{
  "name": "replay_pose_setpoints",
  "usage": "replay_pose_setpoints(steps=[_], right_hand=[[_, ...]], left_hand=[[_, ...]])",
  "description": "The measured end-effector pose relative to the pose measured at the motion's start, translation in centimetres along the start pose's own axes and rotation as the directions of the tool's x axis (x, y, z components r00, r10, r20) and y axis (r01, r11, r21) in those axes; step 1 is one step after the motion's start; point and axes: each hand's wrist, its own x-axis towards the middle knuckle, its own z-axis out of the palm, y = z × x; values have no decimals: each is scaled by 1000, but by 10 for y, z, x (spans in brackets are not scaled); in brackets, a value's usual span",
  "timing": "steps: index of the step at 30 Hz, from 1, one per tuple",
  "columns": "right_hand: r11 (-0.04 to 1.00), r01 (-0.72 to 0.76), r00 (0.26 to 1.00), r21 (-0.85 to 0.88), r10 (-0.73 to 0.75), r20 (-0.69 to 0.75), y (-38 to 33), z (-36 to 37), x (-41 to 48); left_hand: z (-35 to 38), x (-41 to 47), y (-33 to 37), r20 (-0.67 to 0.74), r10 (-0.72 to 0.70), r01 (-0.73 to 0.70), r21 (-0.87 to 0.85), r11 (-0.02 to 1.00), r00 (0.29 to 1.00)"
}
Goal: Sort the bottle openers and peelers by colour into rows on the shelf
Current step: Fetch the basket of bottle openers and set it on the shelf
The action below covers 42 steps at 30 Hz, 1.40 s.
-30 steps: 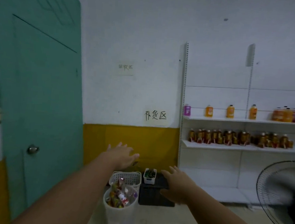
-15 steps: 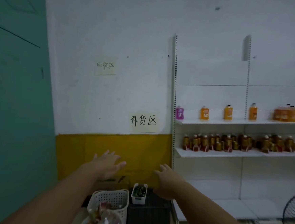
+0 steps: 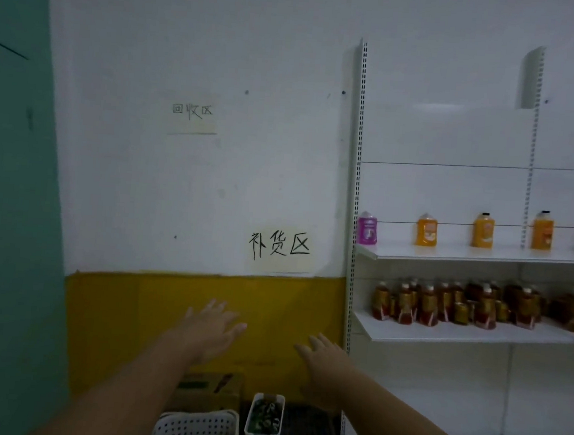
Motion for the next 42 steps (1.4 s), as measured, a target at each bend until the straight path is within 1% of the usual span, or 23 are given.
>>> replay_pose_setpoints(steps=[2, 5, 8, 10, 13, 18, 21, 26, 27, 29, 31, 33, 35, 38, 42], right_hand=[[1000, -21, 1000, 16, 21, -9, 17, 0, 37], [994, -60, 997, 87, 63, -34, 48, 1, 88], [996, -66, 998, 56, 65, 18, 77, 18, 134], [995, -69, 997, 66, 67, 30, 97, 26, 166], [996, -39, 999, 85, 35, 40, 126, 33, 217], [988, 30, 999, 155, -34, 24, 166, 35, 310], [984, 73, 996, 166, -81, 45, 179, 43, 359], [971, 134, 975, 198, -165, 149, 194, 73, 426], [968, 137, 972, 212, -173, 160, 196, 80, 443], [966, 134, 970, 219, -173, 170, 197, 91, 467], [968, 139, 960, 210, -183, 211, 196, 112, 499], [971, 158, 944, 177, -201, 260, 196, 131, 532], [975, 171, 931, 142, -207, 301, 198, 145, 565], [976, 156, 924, 149, -198, 326, 206, 168, 613], [978, 104, 902, 179, -168, 398, 213, 216, 660]], left_hand=[[2, 50, -11, 19, -22, 22, 1, 1000, 1000], [10, 119, -15, 42, -30, 31, -27, 999, 999], [25, 172, -9, 87, 11, -10, -10, 1000, 996], [31, 208, -8, 86, 19, -18, -7, 1000, 996], [36, 260, -7, 68, -3, 5, -20, 1000, 998], [38, 339, -8, 24, -85, 84, 33, 996, 996], [45, 376, -16, 16, -119, 119, -6, 993, 993], [74, 442, -44, 105, -215, 215, 4, 977, 971], [84, 460, -50, 115, -224, 227, -12, 974, 968], [99, 484, -51, 121, -198, 203, -34, 979, 973], [119, 515, -55, 151, -176, 190, -83, 978, 973], [142, 548, -72, 189, -180, 206, -128, 970, 965], [164, 578, -94, 246, -196, 241, -168, 956, 949], [200, 620, -126, 316, -223, 296, -205, 933, 922], [253, 649, -142, 408, -238, 387, -336, 858, 882]])
